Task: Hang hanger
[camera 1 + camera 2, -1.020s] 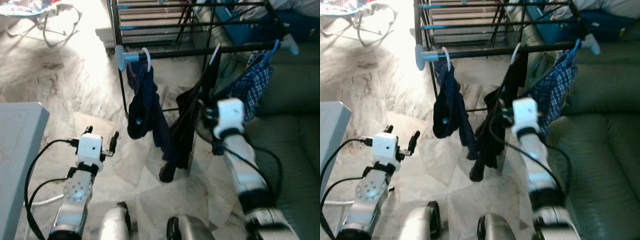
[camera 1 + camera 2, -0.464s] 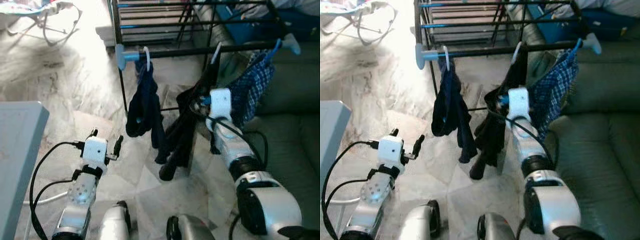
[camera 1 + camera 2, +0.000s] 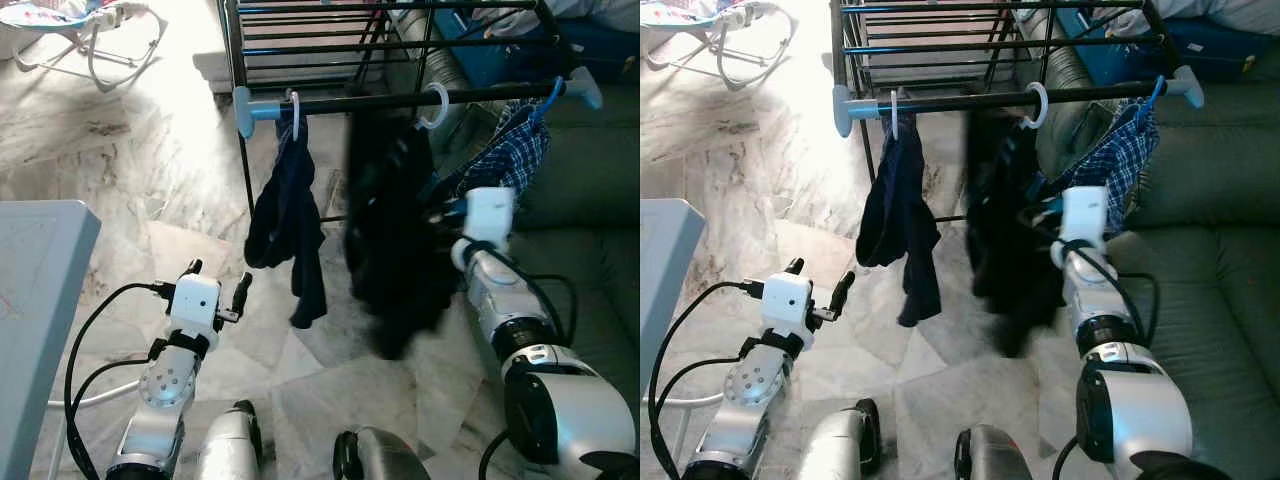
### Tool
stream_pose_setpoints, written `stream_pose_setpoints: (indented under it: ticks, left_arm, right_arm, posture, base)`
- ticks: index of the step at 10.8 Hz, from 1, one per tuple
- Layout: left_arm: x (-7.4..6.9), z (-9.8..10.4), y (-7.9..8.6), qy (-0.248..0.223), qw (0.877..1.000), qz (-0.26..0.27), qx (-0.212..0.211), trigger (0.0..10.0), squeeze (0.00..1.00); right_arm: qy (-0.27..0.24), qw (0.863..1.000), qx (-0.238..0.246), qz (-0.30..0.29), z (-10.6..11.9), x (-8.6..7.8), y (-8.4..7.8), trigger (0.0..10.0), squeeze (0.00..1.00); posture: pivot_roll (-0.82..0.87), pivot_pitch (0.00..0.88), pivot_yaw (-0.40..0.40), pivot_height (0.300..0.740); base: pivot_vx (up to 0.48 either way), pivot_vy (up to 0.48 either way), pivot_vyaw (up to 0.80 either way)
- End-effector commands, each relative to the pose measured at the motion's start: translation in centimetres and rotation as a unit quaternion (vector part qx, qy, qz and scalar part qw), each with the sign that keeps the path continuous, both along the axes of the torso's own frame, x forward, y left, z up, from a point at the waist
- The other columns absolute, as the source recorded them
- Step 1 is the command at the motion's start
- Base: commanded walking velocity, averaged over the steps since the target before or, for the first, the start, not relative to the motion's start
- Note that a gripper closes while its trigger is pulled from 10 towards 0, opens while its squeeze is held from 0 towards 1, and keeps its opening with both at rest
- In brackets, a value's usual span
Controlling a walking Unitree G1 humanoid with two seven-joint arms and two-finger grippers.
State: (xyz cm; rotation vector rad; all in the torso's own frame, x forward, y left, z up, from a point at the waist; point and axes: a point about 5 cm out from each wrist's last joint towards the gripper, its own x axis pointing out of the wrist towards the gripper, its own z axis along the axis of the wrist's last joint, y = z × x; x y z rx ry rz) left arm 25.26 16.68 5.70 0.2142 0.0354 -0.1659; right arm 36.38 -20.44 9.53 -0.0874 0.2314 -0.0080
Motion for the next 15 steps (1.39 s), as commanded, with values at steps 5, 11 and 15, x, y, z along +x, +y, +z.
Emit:
stream_pose_setpoints:
  ticks: [5, 11, 15]
  left_arm:
    - [-0.1, -0.7, 0.2, 0.02, 1.0, 0.008, 0.009, 10.0, 0.0]
    - [-0.2, -1.4, -0.1, 0.04, 0.999, 0.004, 0.025, 10.0, 0.0]
    - [-1.6, -1.6, 0.0, 0.047, 0.998, 0.001, 0.029, 10.0, 0.0]
  right_arm:
    - [0.006, 0.99, -0.075, 0.119, 4.1, 2.2, -0.4, 9.3, 0.0]
    - [0.066, 0.982, -0.086, 0.155, 3.4, 1.7, -1.6, 0.0, 0.0]
    - [0.082, 0.981, -0.083, 0.158, 2.2, 1.2, -1.1, 0.0, 0.0]
  posture:
    - [0.08, 0.176, -0.075, 0.74]
    - [0.09, 0.176, -0.078, 0.74]
    - [0.11, 0.238, -0.073, 0.74]
  base:
    - [0.0, 0.0, 0.0]
    - [0.0, 0.0, 0.0]
    - [0.0, 0.0, 0.0]
